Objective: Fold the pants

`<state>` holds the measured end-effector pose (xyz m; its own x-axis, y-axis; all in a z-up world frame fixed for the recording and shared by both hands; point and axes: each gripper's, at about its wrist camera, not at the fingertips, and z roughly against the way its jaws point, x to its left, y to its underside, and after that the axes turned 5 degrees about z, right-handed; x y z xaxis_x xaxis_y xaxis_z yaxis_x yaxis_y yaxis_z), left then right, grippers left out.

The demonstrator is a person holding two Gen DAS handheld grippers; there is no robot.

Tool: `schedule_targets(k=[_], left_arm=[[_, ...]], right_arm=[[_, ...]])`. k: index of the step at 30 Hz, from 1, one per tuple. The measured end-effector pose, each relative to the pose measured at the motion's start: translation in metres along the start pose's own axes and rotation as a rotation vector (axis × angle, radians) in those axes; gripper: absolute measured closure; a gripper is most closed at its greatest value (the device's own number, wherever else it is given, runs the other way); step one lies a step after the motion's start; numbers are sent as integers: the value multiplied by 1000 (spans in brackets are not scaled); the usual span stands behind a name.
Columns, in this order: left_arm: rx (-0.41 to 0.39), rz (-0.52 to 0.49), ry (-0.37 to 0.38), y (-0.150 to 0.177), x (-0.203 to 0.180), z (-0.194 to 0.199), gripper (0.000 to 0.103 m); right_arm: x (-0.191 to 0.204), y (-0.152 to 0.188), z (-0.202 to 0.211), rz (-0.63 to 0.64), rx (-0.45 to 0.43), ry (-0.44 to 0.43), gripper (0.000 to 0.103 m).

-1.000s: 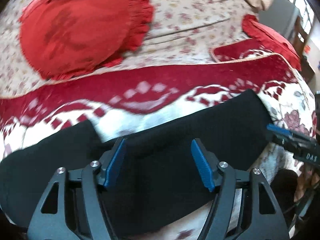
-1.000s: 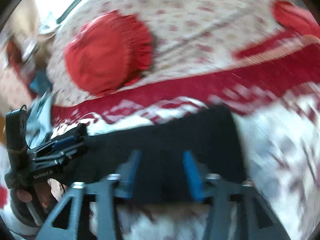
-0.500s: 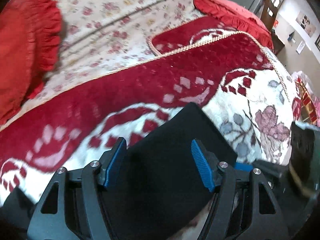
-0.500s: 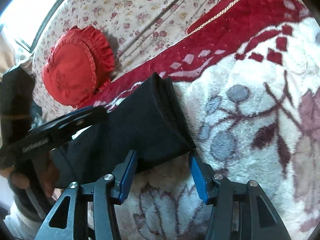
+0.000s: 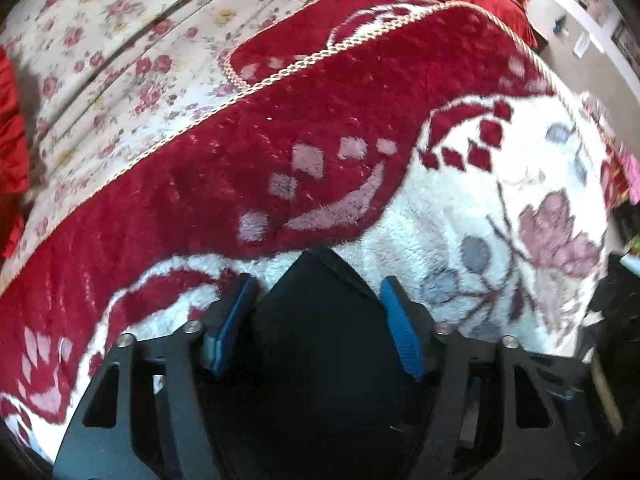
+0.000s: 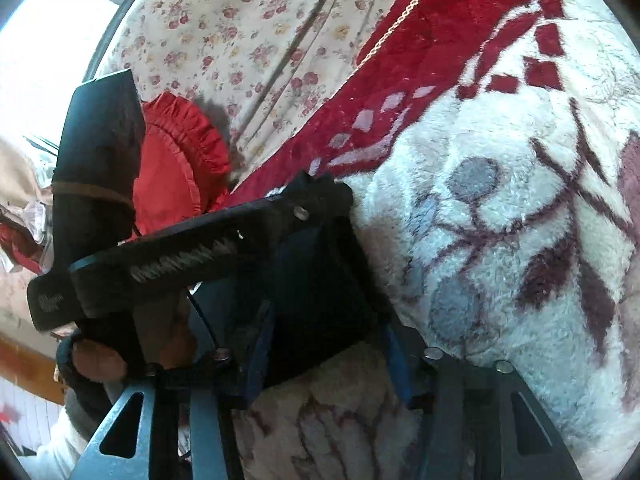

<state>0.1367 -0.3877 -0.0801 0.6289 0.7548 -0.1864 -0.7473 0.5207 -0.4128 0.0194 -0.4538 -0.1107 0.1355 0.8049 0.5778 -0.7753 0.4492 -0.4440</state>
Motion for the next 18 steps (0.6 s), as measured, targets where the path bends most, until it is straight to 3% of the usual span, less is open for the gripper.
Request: schedule_targets(k=[2,6,7,14,18], left_arm=[[-14,-4,8,1,-2,0,59],[-36,30,30,2,4,10,81],[-41,41,51,3,7,16,85],[-157,127,124,14,41,97,85],[-240,181,102,35,73,151,85]], right_arm=[[3,-1,-1,23,-4,8,64],[2,-4,-3,15,-12,-72,92],[6,-5,-2,28,-20,-70,92],[63,-9,25,168,-85,-158,93],[114,-5,31,269,-90,-212,93]])
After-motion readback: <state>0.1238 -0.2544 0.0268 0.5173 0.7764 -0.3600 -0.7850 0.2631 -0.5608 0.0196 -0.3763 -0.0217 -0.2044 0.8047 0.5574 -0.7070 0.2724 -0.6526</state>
